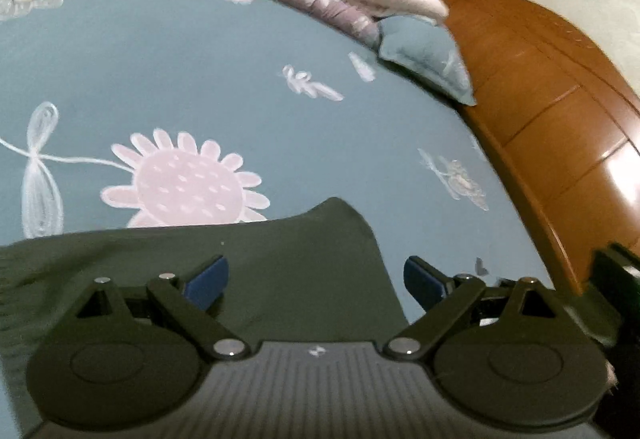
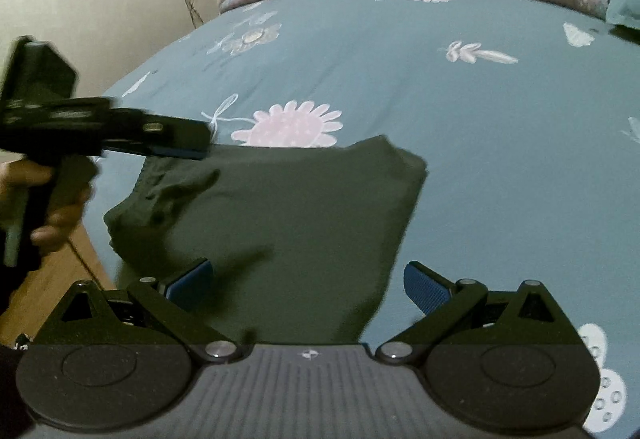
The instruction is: Fold clothes
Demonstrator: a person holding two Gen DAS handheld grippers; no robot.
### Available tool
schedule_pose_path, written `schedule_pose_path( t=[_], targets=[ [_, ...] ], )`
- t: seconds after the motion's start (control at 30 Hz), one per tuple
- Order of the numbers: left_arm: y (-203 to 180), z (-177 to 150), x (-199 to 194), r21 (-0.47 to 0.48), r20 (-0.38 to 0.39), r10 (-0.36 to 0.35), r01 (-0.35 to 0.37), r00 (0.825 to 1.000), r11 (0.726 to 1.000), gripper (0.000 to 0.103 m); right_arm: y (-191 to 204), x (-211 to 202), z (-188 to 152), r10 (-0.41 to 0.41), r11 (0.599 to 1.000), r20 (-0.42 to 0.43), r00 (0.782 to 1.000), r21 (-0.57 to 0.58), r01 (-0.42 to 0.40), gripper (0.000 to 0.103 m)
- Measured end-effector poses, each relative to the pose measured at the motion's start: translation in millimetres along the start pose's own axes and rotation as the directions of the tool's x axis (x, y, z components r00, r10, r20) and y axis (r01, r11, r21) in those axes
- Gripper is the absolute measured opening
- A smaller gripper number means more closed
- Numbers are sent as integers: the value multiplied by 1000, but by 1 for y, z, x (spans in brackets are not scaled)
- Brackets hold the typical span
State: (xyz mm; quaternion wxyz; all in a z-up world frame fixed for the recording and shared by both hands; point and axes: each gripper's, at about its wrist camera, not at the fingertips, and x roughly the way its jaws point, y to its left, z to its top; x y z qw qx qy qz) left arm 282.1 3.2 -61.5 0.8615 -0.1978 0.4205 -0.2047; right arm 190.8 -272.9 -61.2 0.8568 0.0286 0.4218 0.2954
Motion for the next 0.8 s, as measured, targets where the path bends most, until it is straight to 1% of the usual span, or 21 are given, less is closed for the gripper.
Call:
schedule_pose_path(
  t=[0.1, 0.17, 0.2, 0.27, 0.37, 0.53, 0.7, 0.8],
  targets=[
    [2, -4, 21, -19, -34, 28, -28, 999, 999, 94, -7, -11, -5, -2, 1000, 11, 1000, -4, 2, 103],
    [3, -6, 35, -31, -57, 46, -48, 997, 998, 100, -13, -16, -10, -10, 1000, 12, 1000, 3, 10, 103],
    [2, -6, 37, -35, -64, 54, -57, 996, 998, 100, -17, -18, -12, -13, 1000, 13, 1000, 8, 13, 103],
    [-3, -2, 32, -31, -64, 66, -68, 996, 997, 99, -26, -21, -14, -18, 999, 14, 1000, 29, 18, 103],
    [-12, -2, 17, -28, -39, 70, -71, 997, 997, 99, -33, -23, -14, -18, 999, 24, 1000, 44, 17, 103],
    [-4, -18, 9, -86, -53, 78, -83, 995, 993, 100, -33, -23, -8, -6, 1000, 40, 999, 27, 5, 103],
    [4, -29, 8, -134, -61, 82, -90, 995, 987, 99, -29, -15, -1, 2, 1000, 26, 1000, 15, -2, 103],
    [-1, -20, -11, -108, -6, 60, -61, 998, 992, 99, -26, -13, 4, 2, 1000, 29, 1000, 6, -2, 103]
  ],
)
